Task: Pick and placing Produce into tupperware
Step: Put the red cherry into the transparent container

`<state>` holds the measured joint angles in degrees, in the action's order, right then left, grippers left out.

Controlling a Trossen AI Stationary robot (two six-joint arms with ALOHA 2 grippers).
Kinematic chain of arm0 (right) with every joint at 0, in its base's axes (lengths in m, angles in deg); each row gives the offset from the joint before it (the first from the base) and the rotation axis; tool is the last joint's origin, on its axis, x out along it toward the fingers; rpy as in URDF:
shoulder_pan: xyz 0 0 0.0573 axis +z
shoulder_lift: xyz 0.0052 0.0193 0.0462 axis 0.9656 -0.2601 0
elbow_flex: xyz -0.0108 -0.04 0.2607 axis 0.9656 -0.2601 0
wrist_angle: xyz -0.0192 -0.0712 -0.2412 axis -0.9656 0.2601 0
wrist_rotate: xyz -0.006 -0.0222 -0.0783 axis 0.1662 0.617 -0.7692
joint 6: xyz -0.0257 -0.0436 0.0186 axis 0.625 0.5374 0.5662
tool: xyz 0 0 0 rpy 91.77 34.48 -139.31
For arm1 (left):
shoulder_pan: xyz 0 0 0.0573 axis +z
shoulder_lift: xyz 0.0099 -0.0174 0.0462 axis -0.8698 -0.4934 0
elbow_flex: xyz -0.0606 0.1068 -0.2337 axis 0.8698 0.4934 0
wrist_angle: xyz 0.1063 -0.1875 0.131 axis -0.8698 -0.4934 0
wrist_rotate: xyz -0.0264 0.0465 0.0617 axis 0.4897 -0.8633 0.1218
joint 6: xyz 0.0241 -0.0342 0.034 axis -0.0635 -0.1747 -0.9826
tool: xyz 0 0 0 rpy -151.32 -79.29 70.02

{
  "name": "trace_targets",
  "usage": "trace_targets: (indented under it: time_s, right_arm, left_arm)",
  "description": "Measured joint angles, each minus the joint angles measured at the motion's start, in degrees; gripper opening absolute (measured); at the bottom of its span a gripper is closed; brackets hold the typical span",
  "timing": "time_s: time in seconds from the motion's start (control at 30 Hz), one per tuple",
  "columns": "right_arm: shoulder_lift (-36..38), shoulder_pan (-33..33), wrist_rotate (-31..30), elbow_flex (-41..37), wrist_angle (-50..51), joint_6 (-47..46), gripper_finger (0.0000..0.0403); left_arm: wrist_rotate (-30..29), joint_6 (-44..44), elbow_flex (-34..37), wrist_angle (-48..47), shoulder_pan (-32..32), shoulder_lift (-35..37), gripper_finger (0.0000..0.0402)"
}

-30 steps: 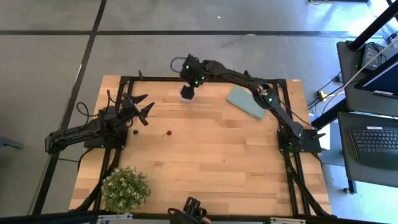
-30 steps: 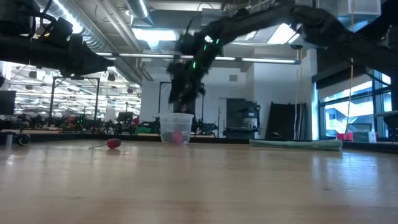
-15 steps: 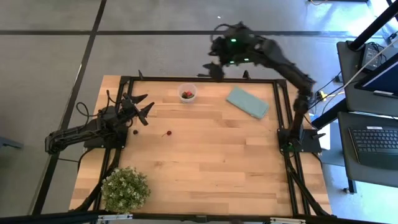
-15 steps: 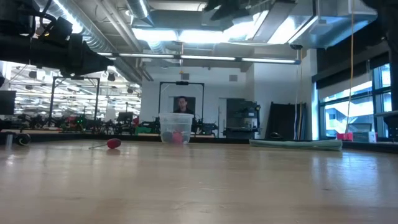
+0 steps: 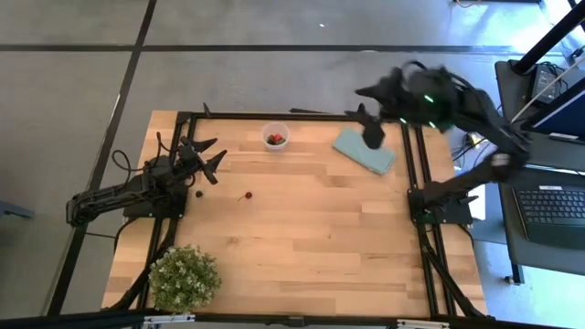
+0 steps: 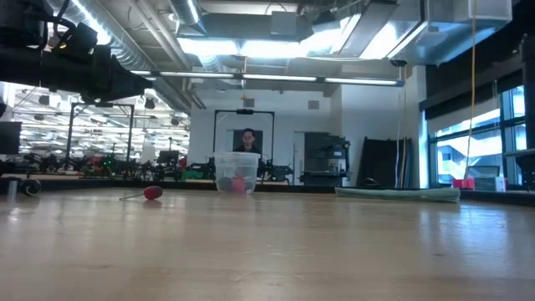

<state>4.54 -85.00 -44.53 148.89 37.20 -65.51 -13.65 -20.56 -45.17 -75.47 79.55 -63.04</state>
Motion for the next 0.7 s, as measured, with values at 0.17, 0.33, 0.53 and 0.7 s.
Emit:
trace_targets:
  time_s: [0.17, 0.33, 0.53, 0.7]
  right_arm:
    - [16.65, 4.03, -1.62, -27.68, -17.11, 0.07, 0.0288]
    - [30.56, 6.85, -1.43, -55.62, -41.07, 0.27, 0.0288]
    - [40.08, 7.66, -1.43, -81.01, -62.33, -0.25, 0.0288]
    - [45.37, 7.47, -1.53, -94.62, -73.22, -5.97, 0.0288]
  left_arm:
    - [0.00, 0.01, 0.00, -0.04, 0.00, 0.00, 0.0247]
    - [-0.02, 0.00, -0.02, -0.07, -0.01, 0.00, 0.0247]
    - [-0.02, -0.01, -0.02, -0.09, 0.00, 0.00, 0.0247]
    - [-0.02, -0.01, -0.01, -0.09, -0.01, 0.00, 0.0247]
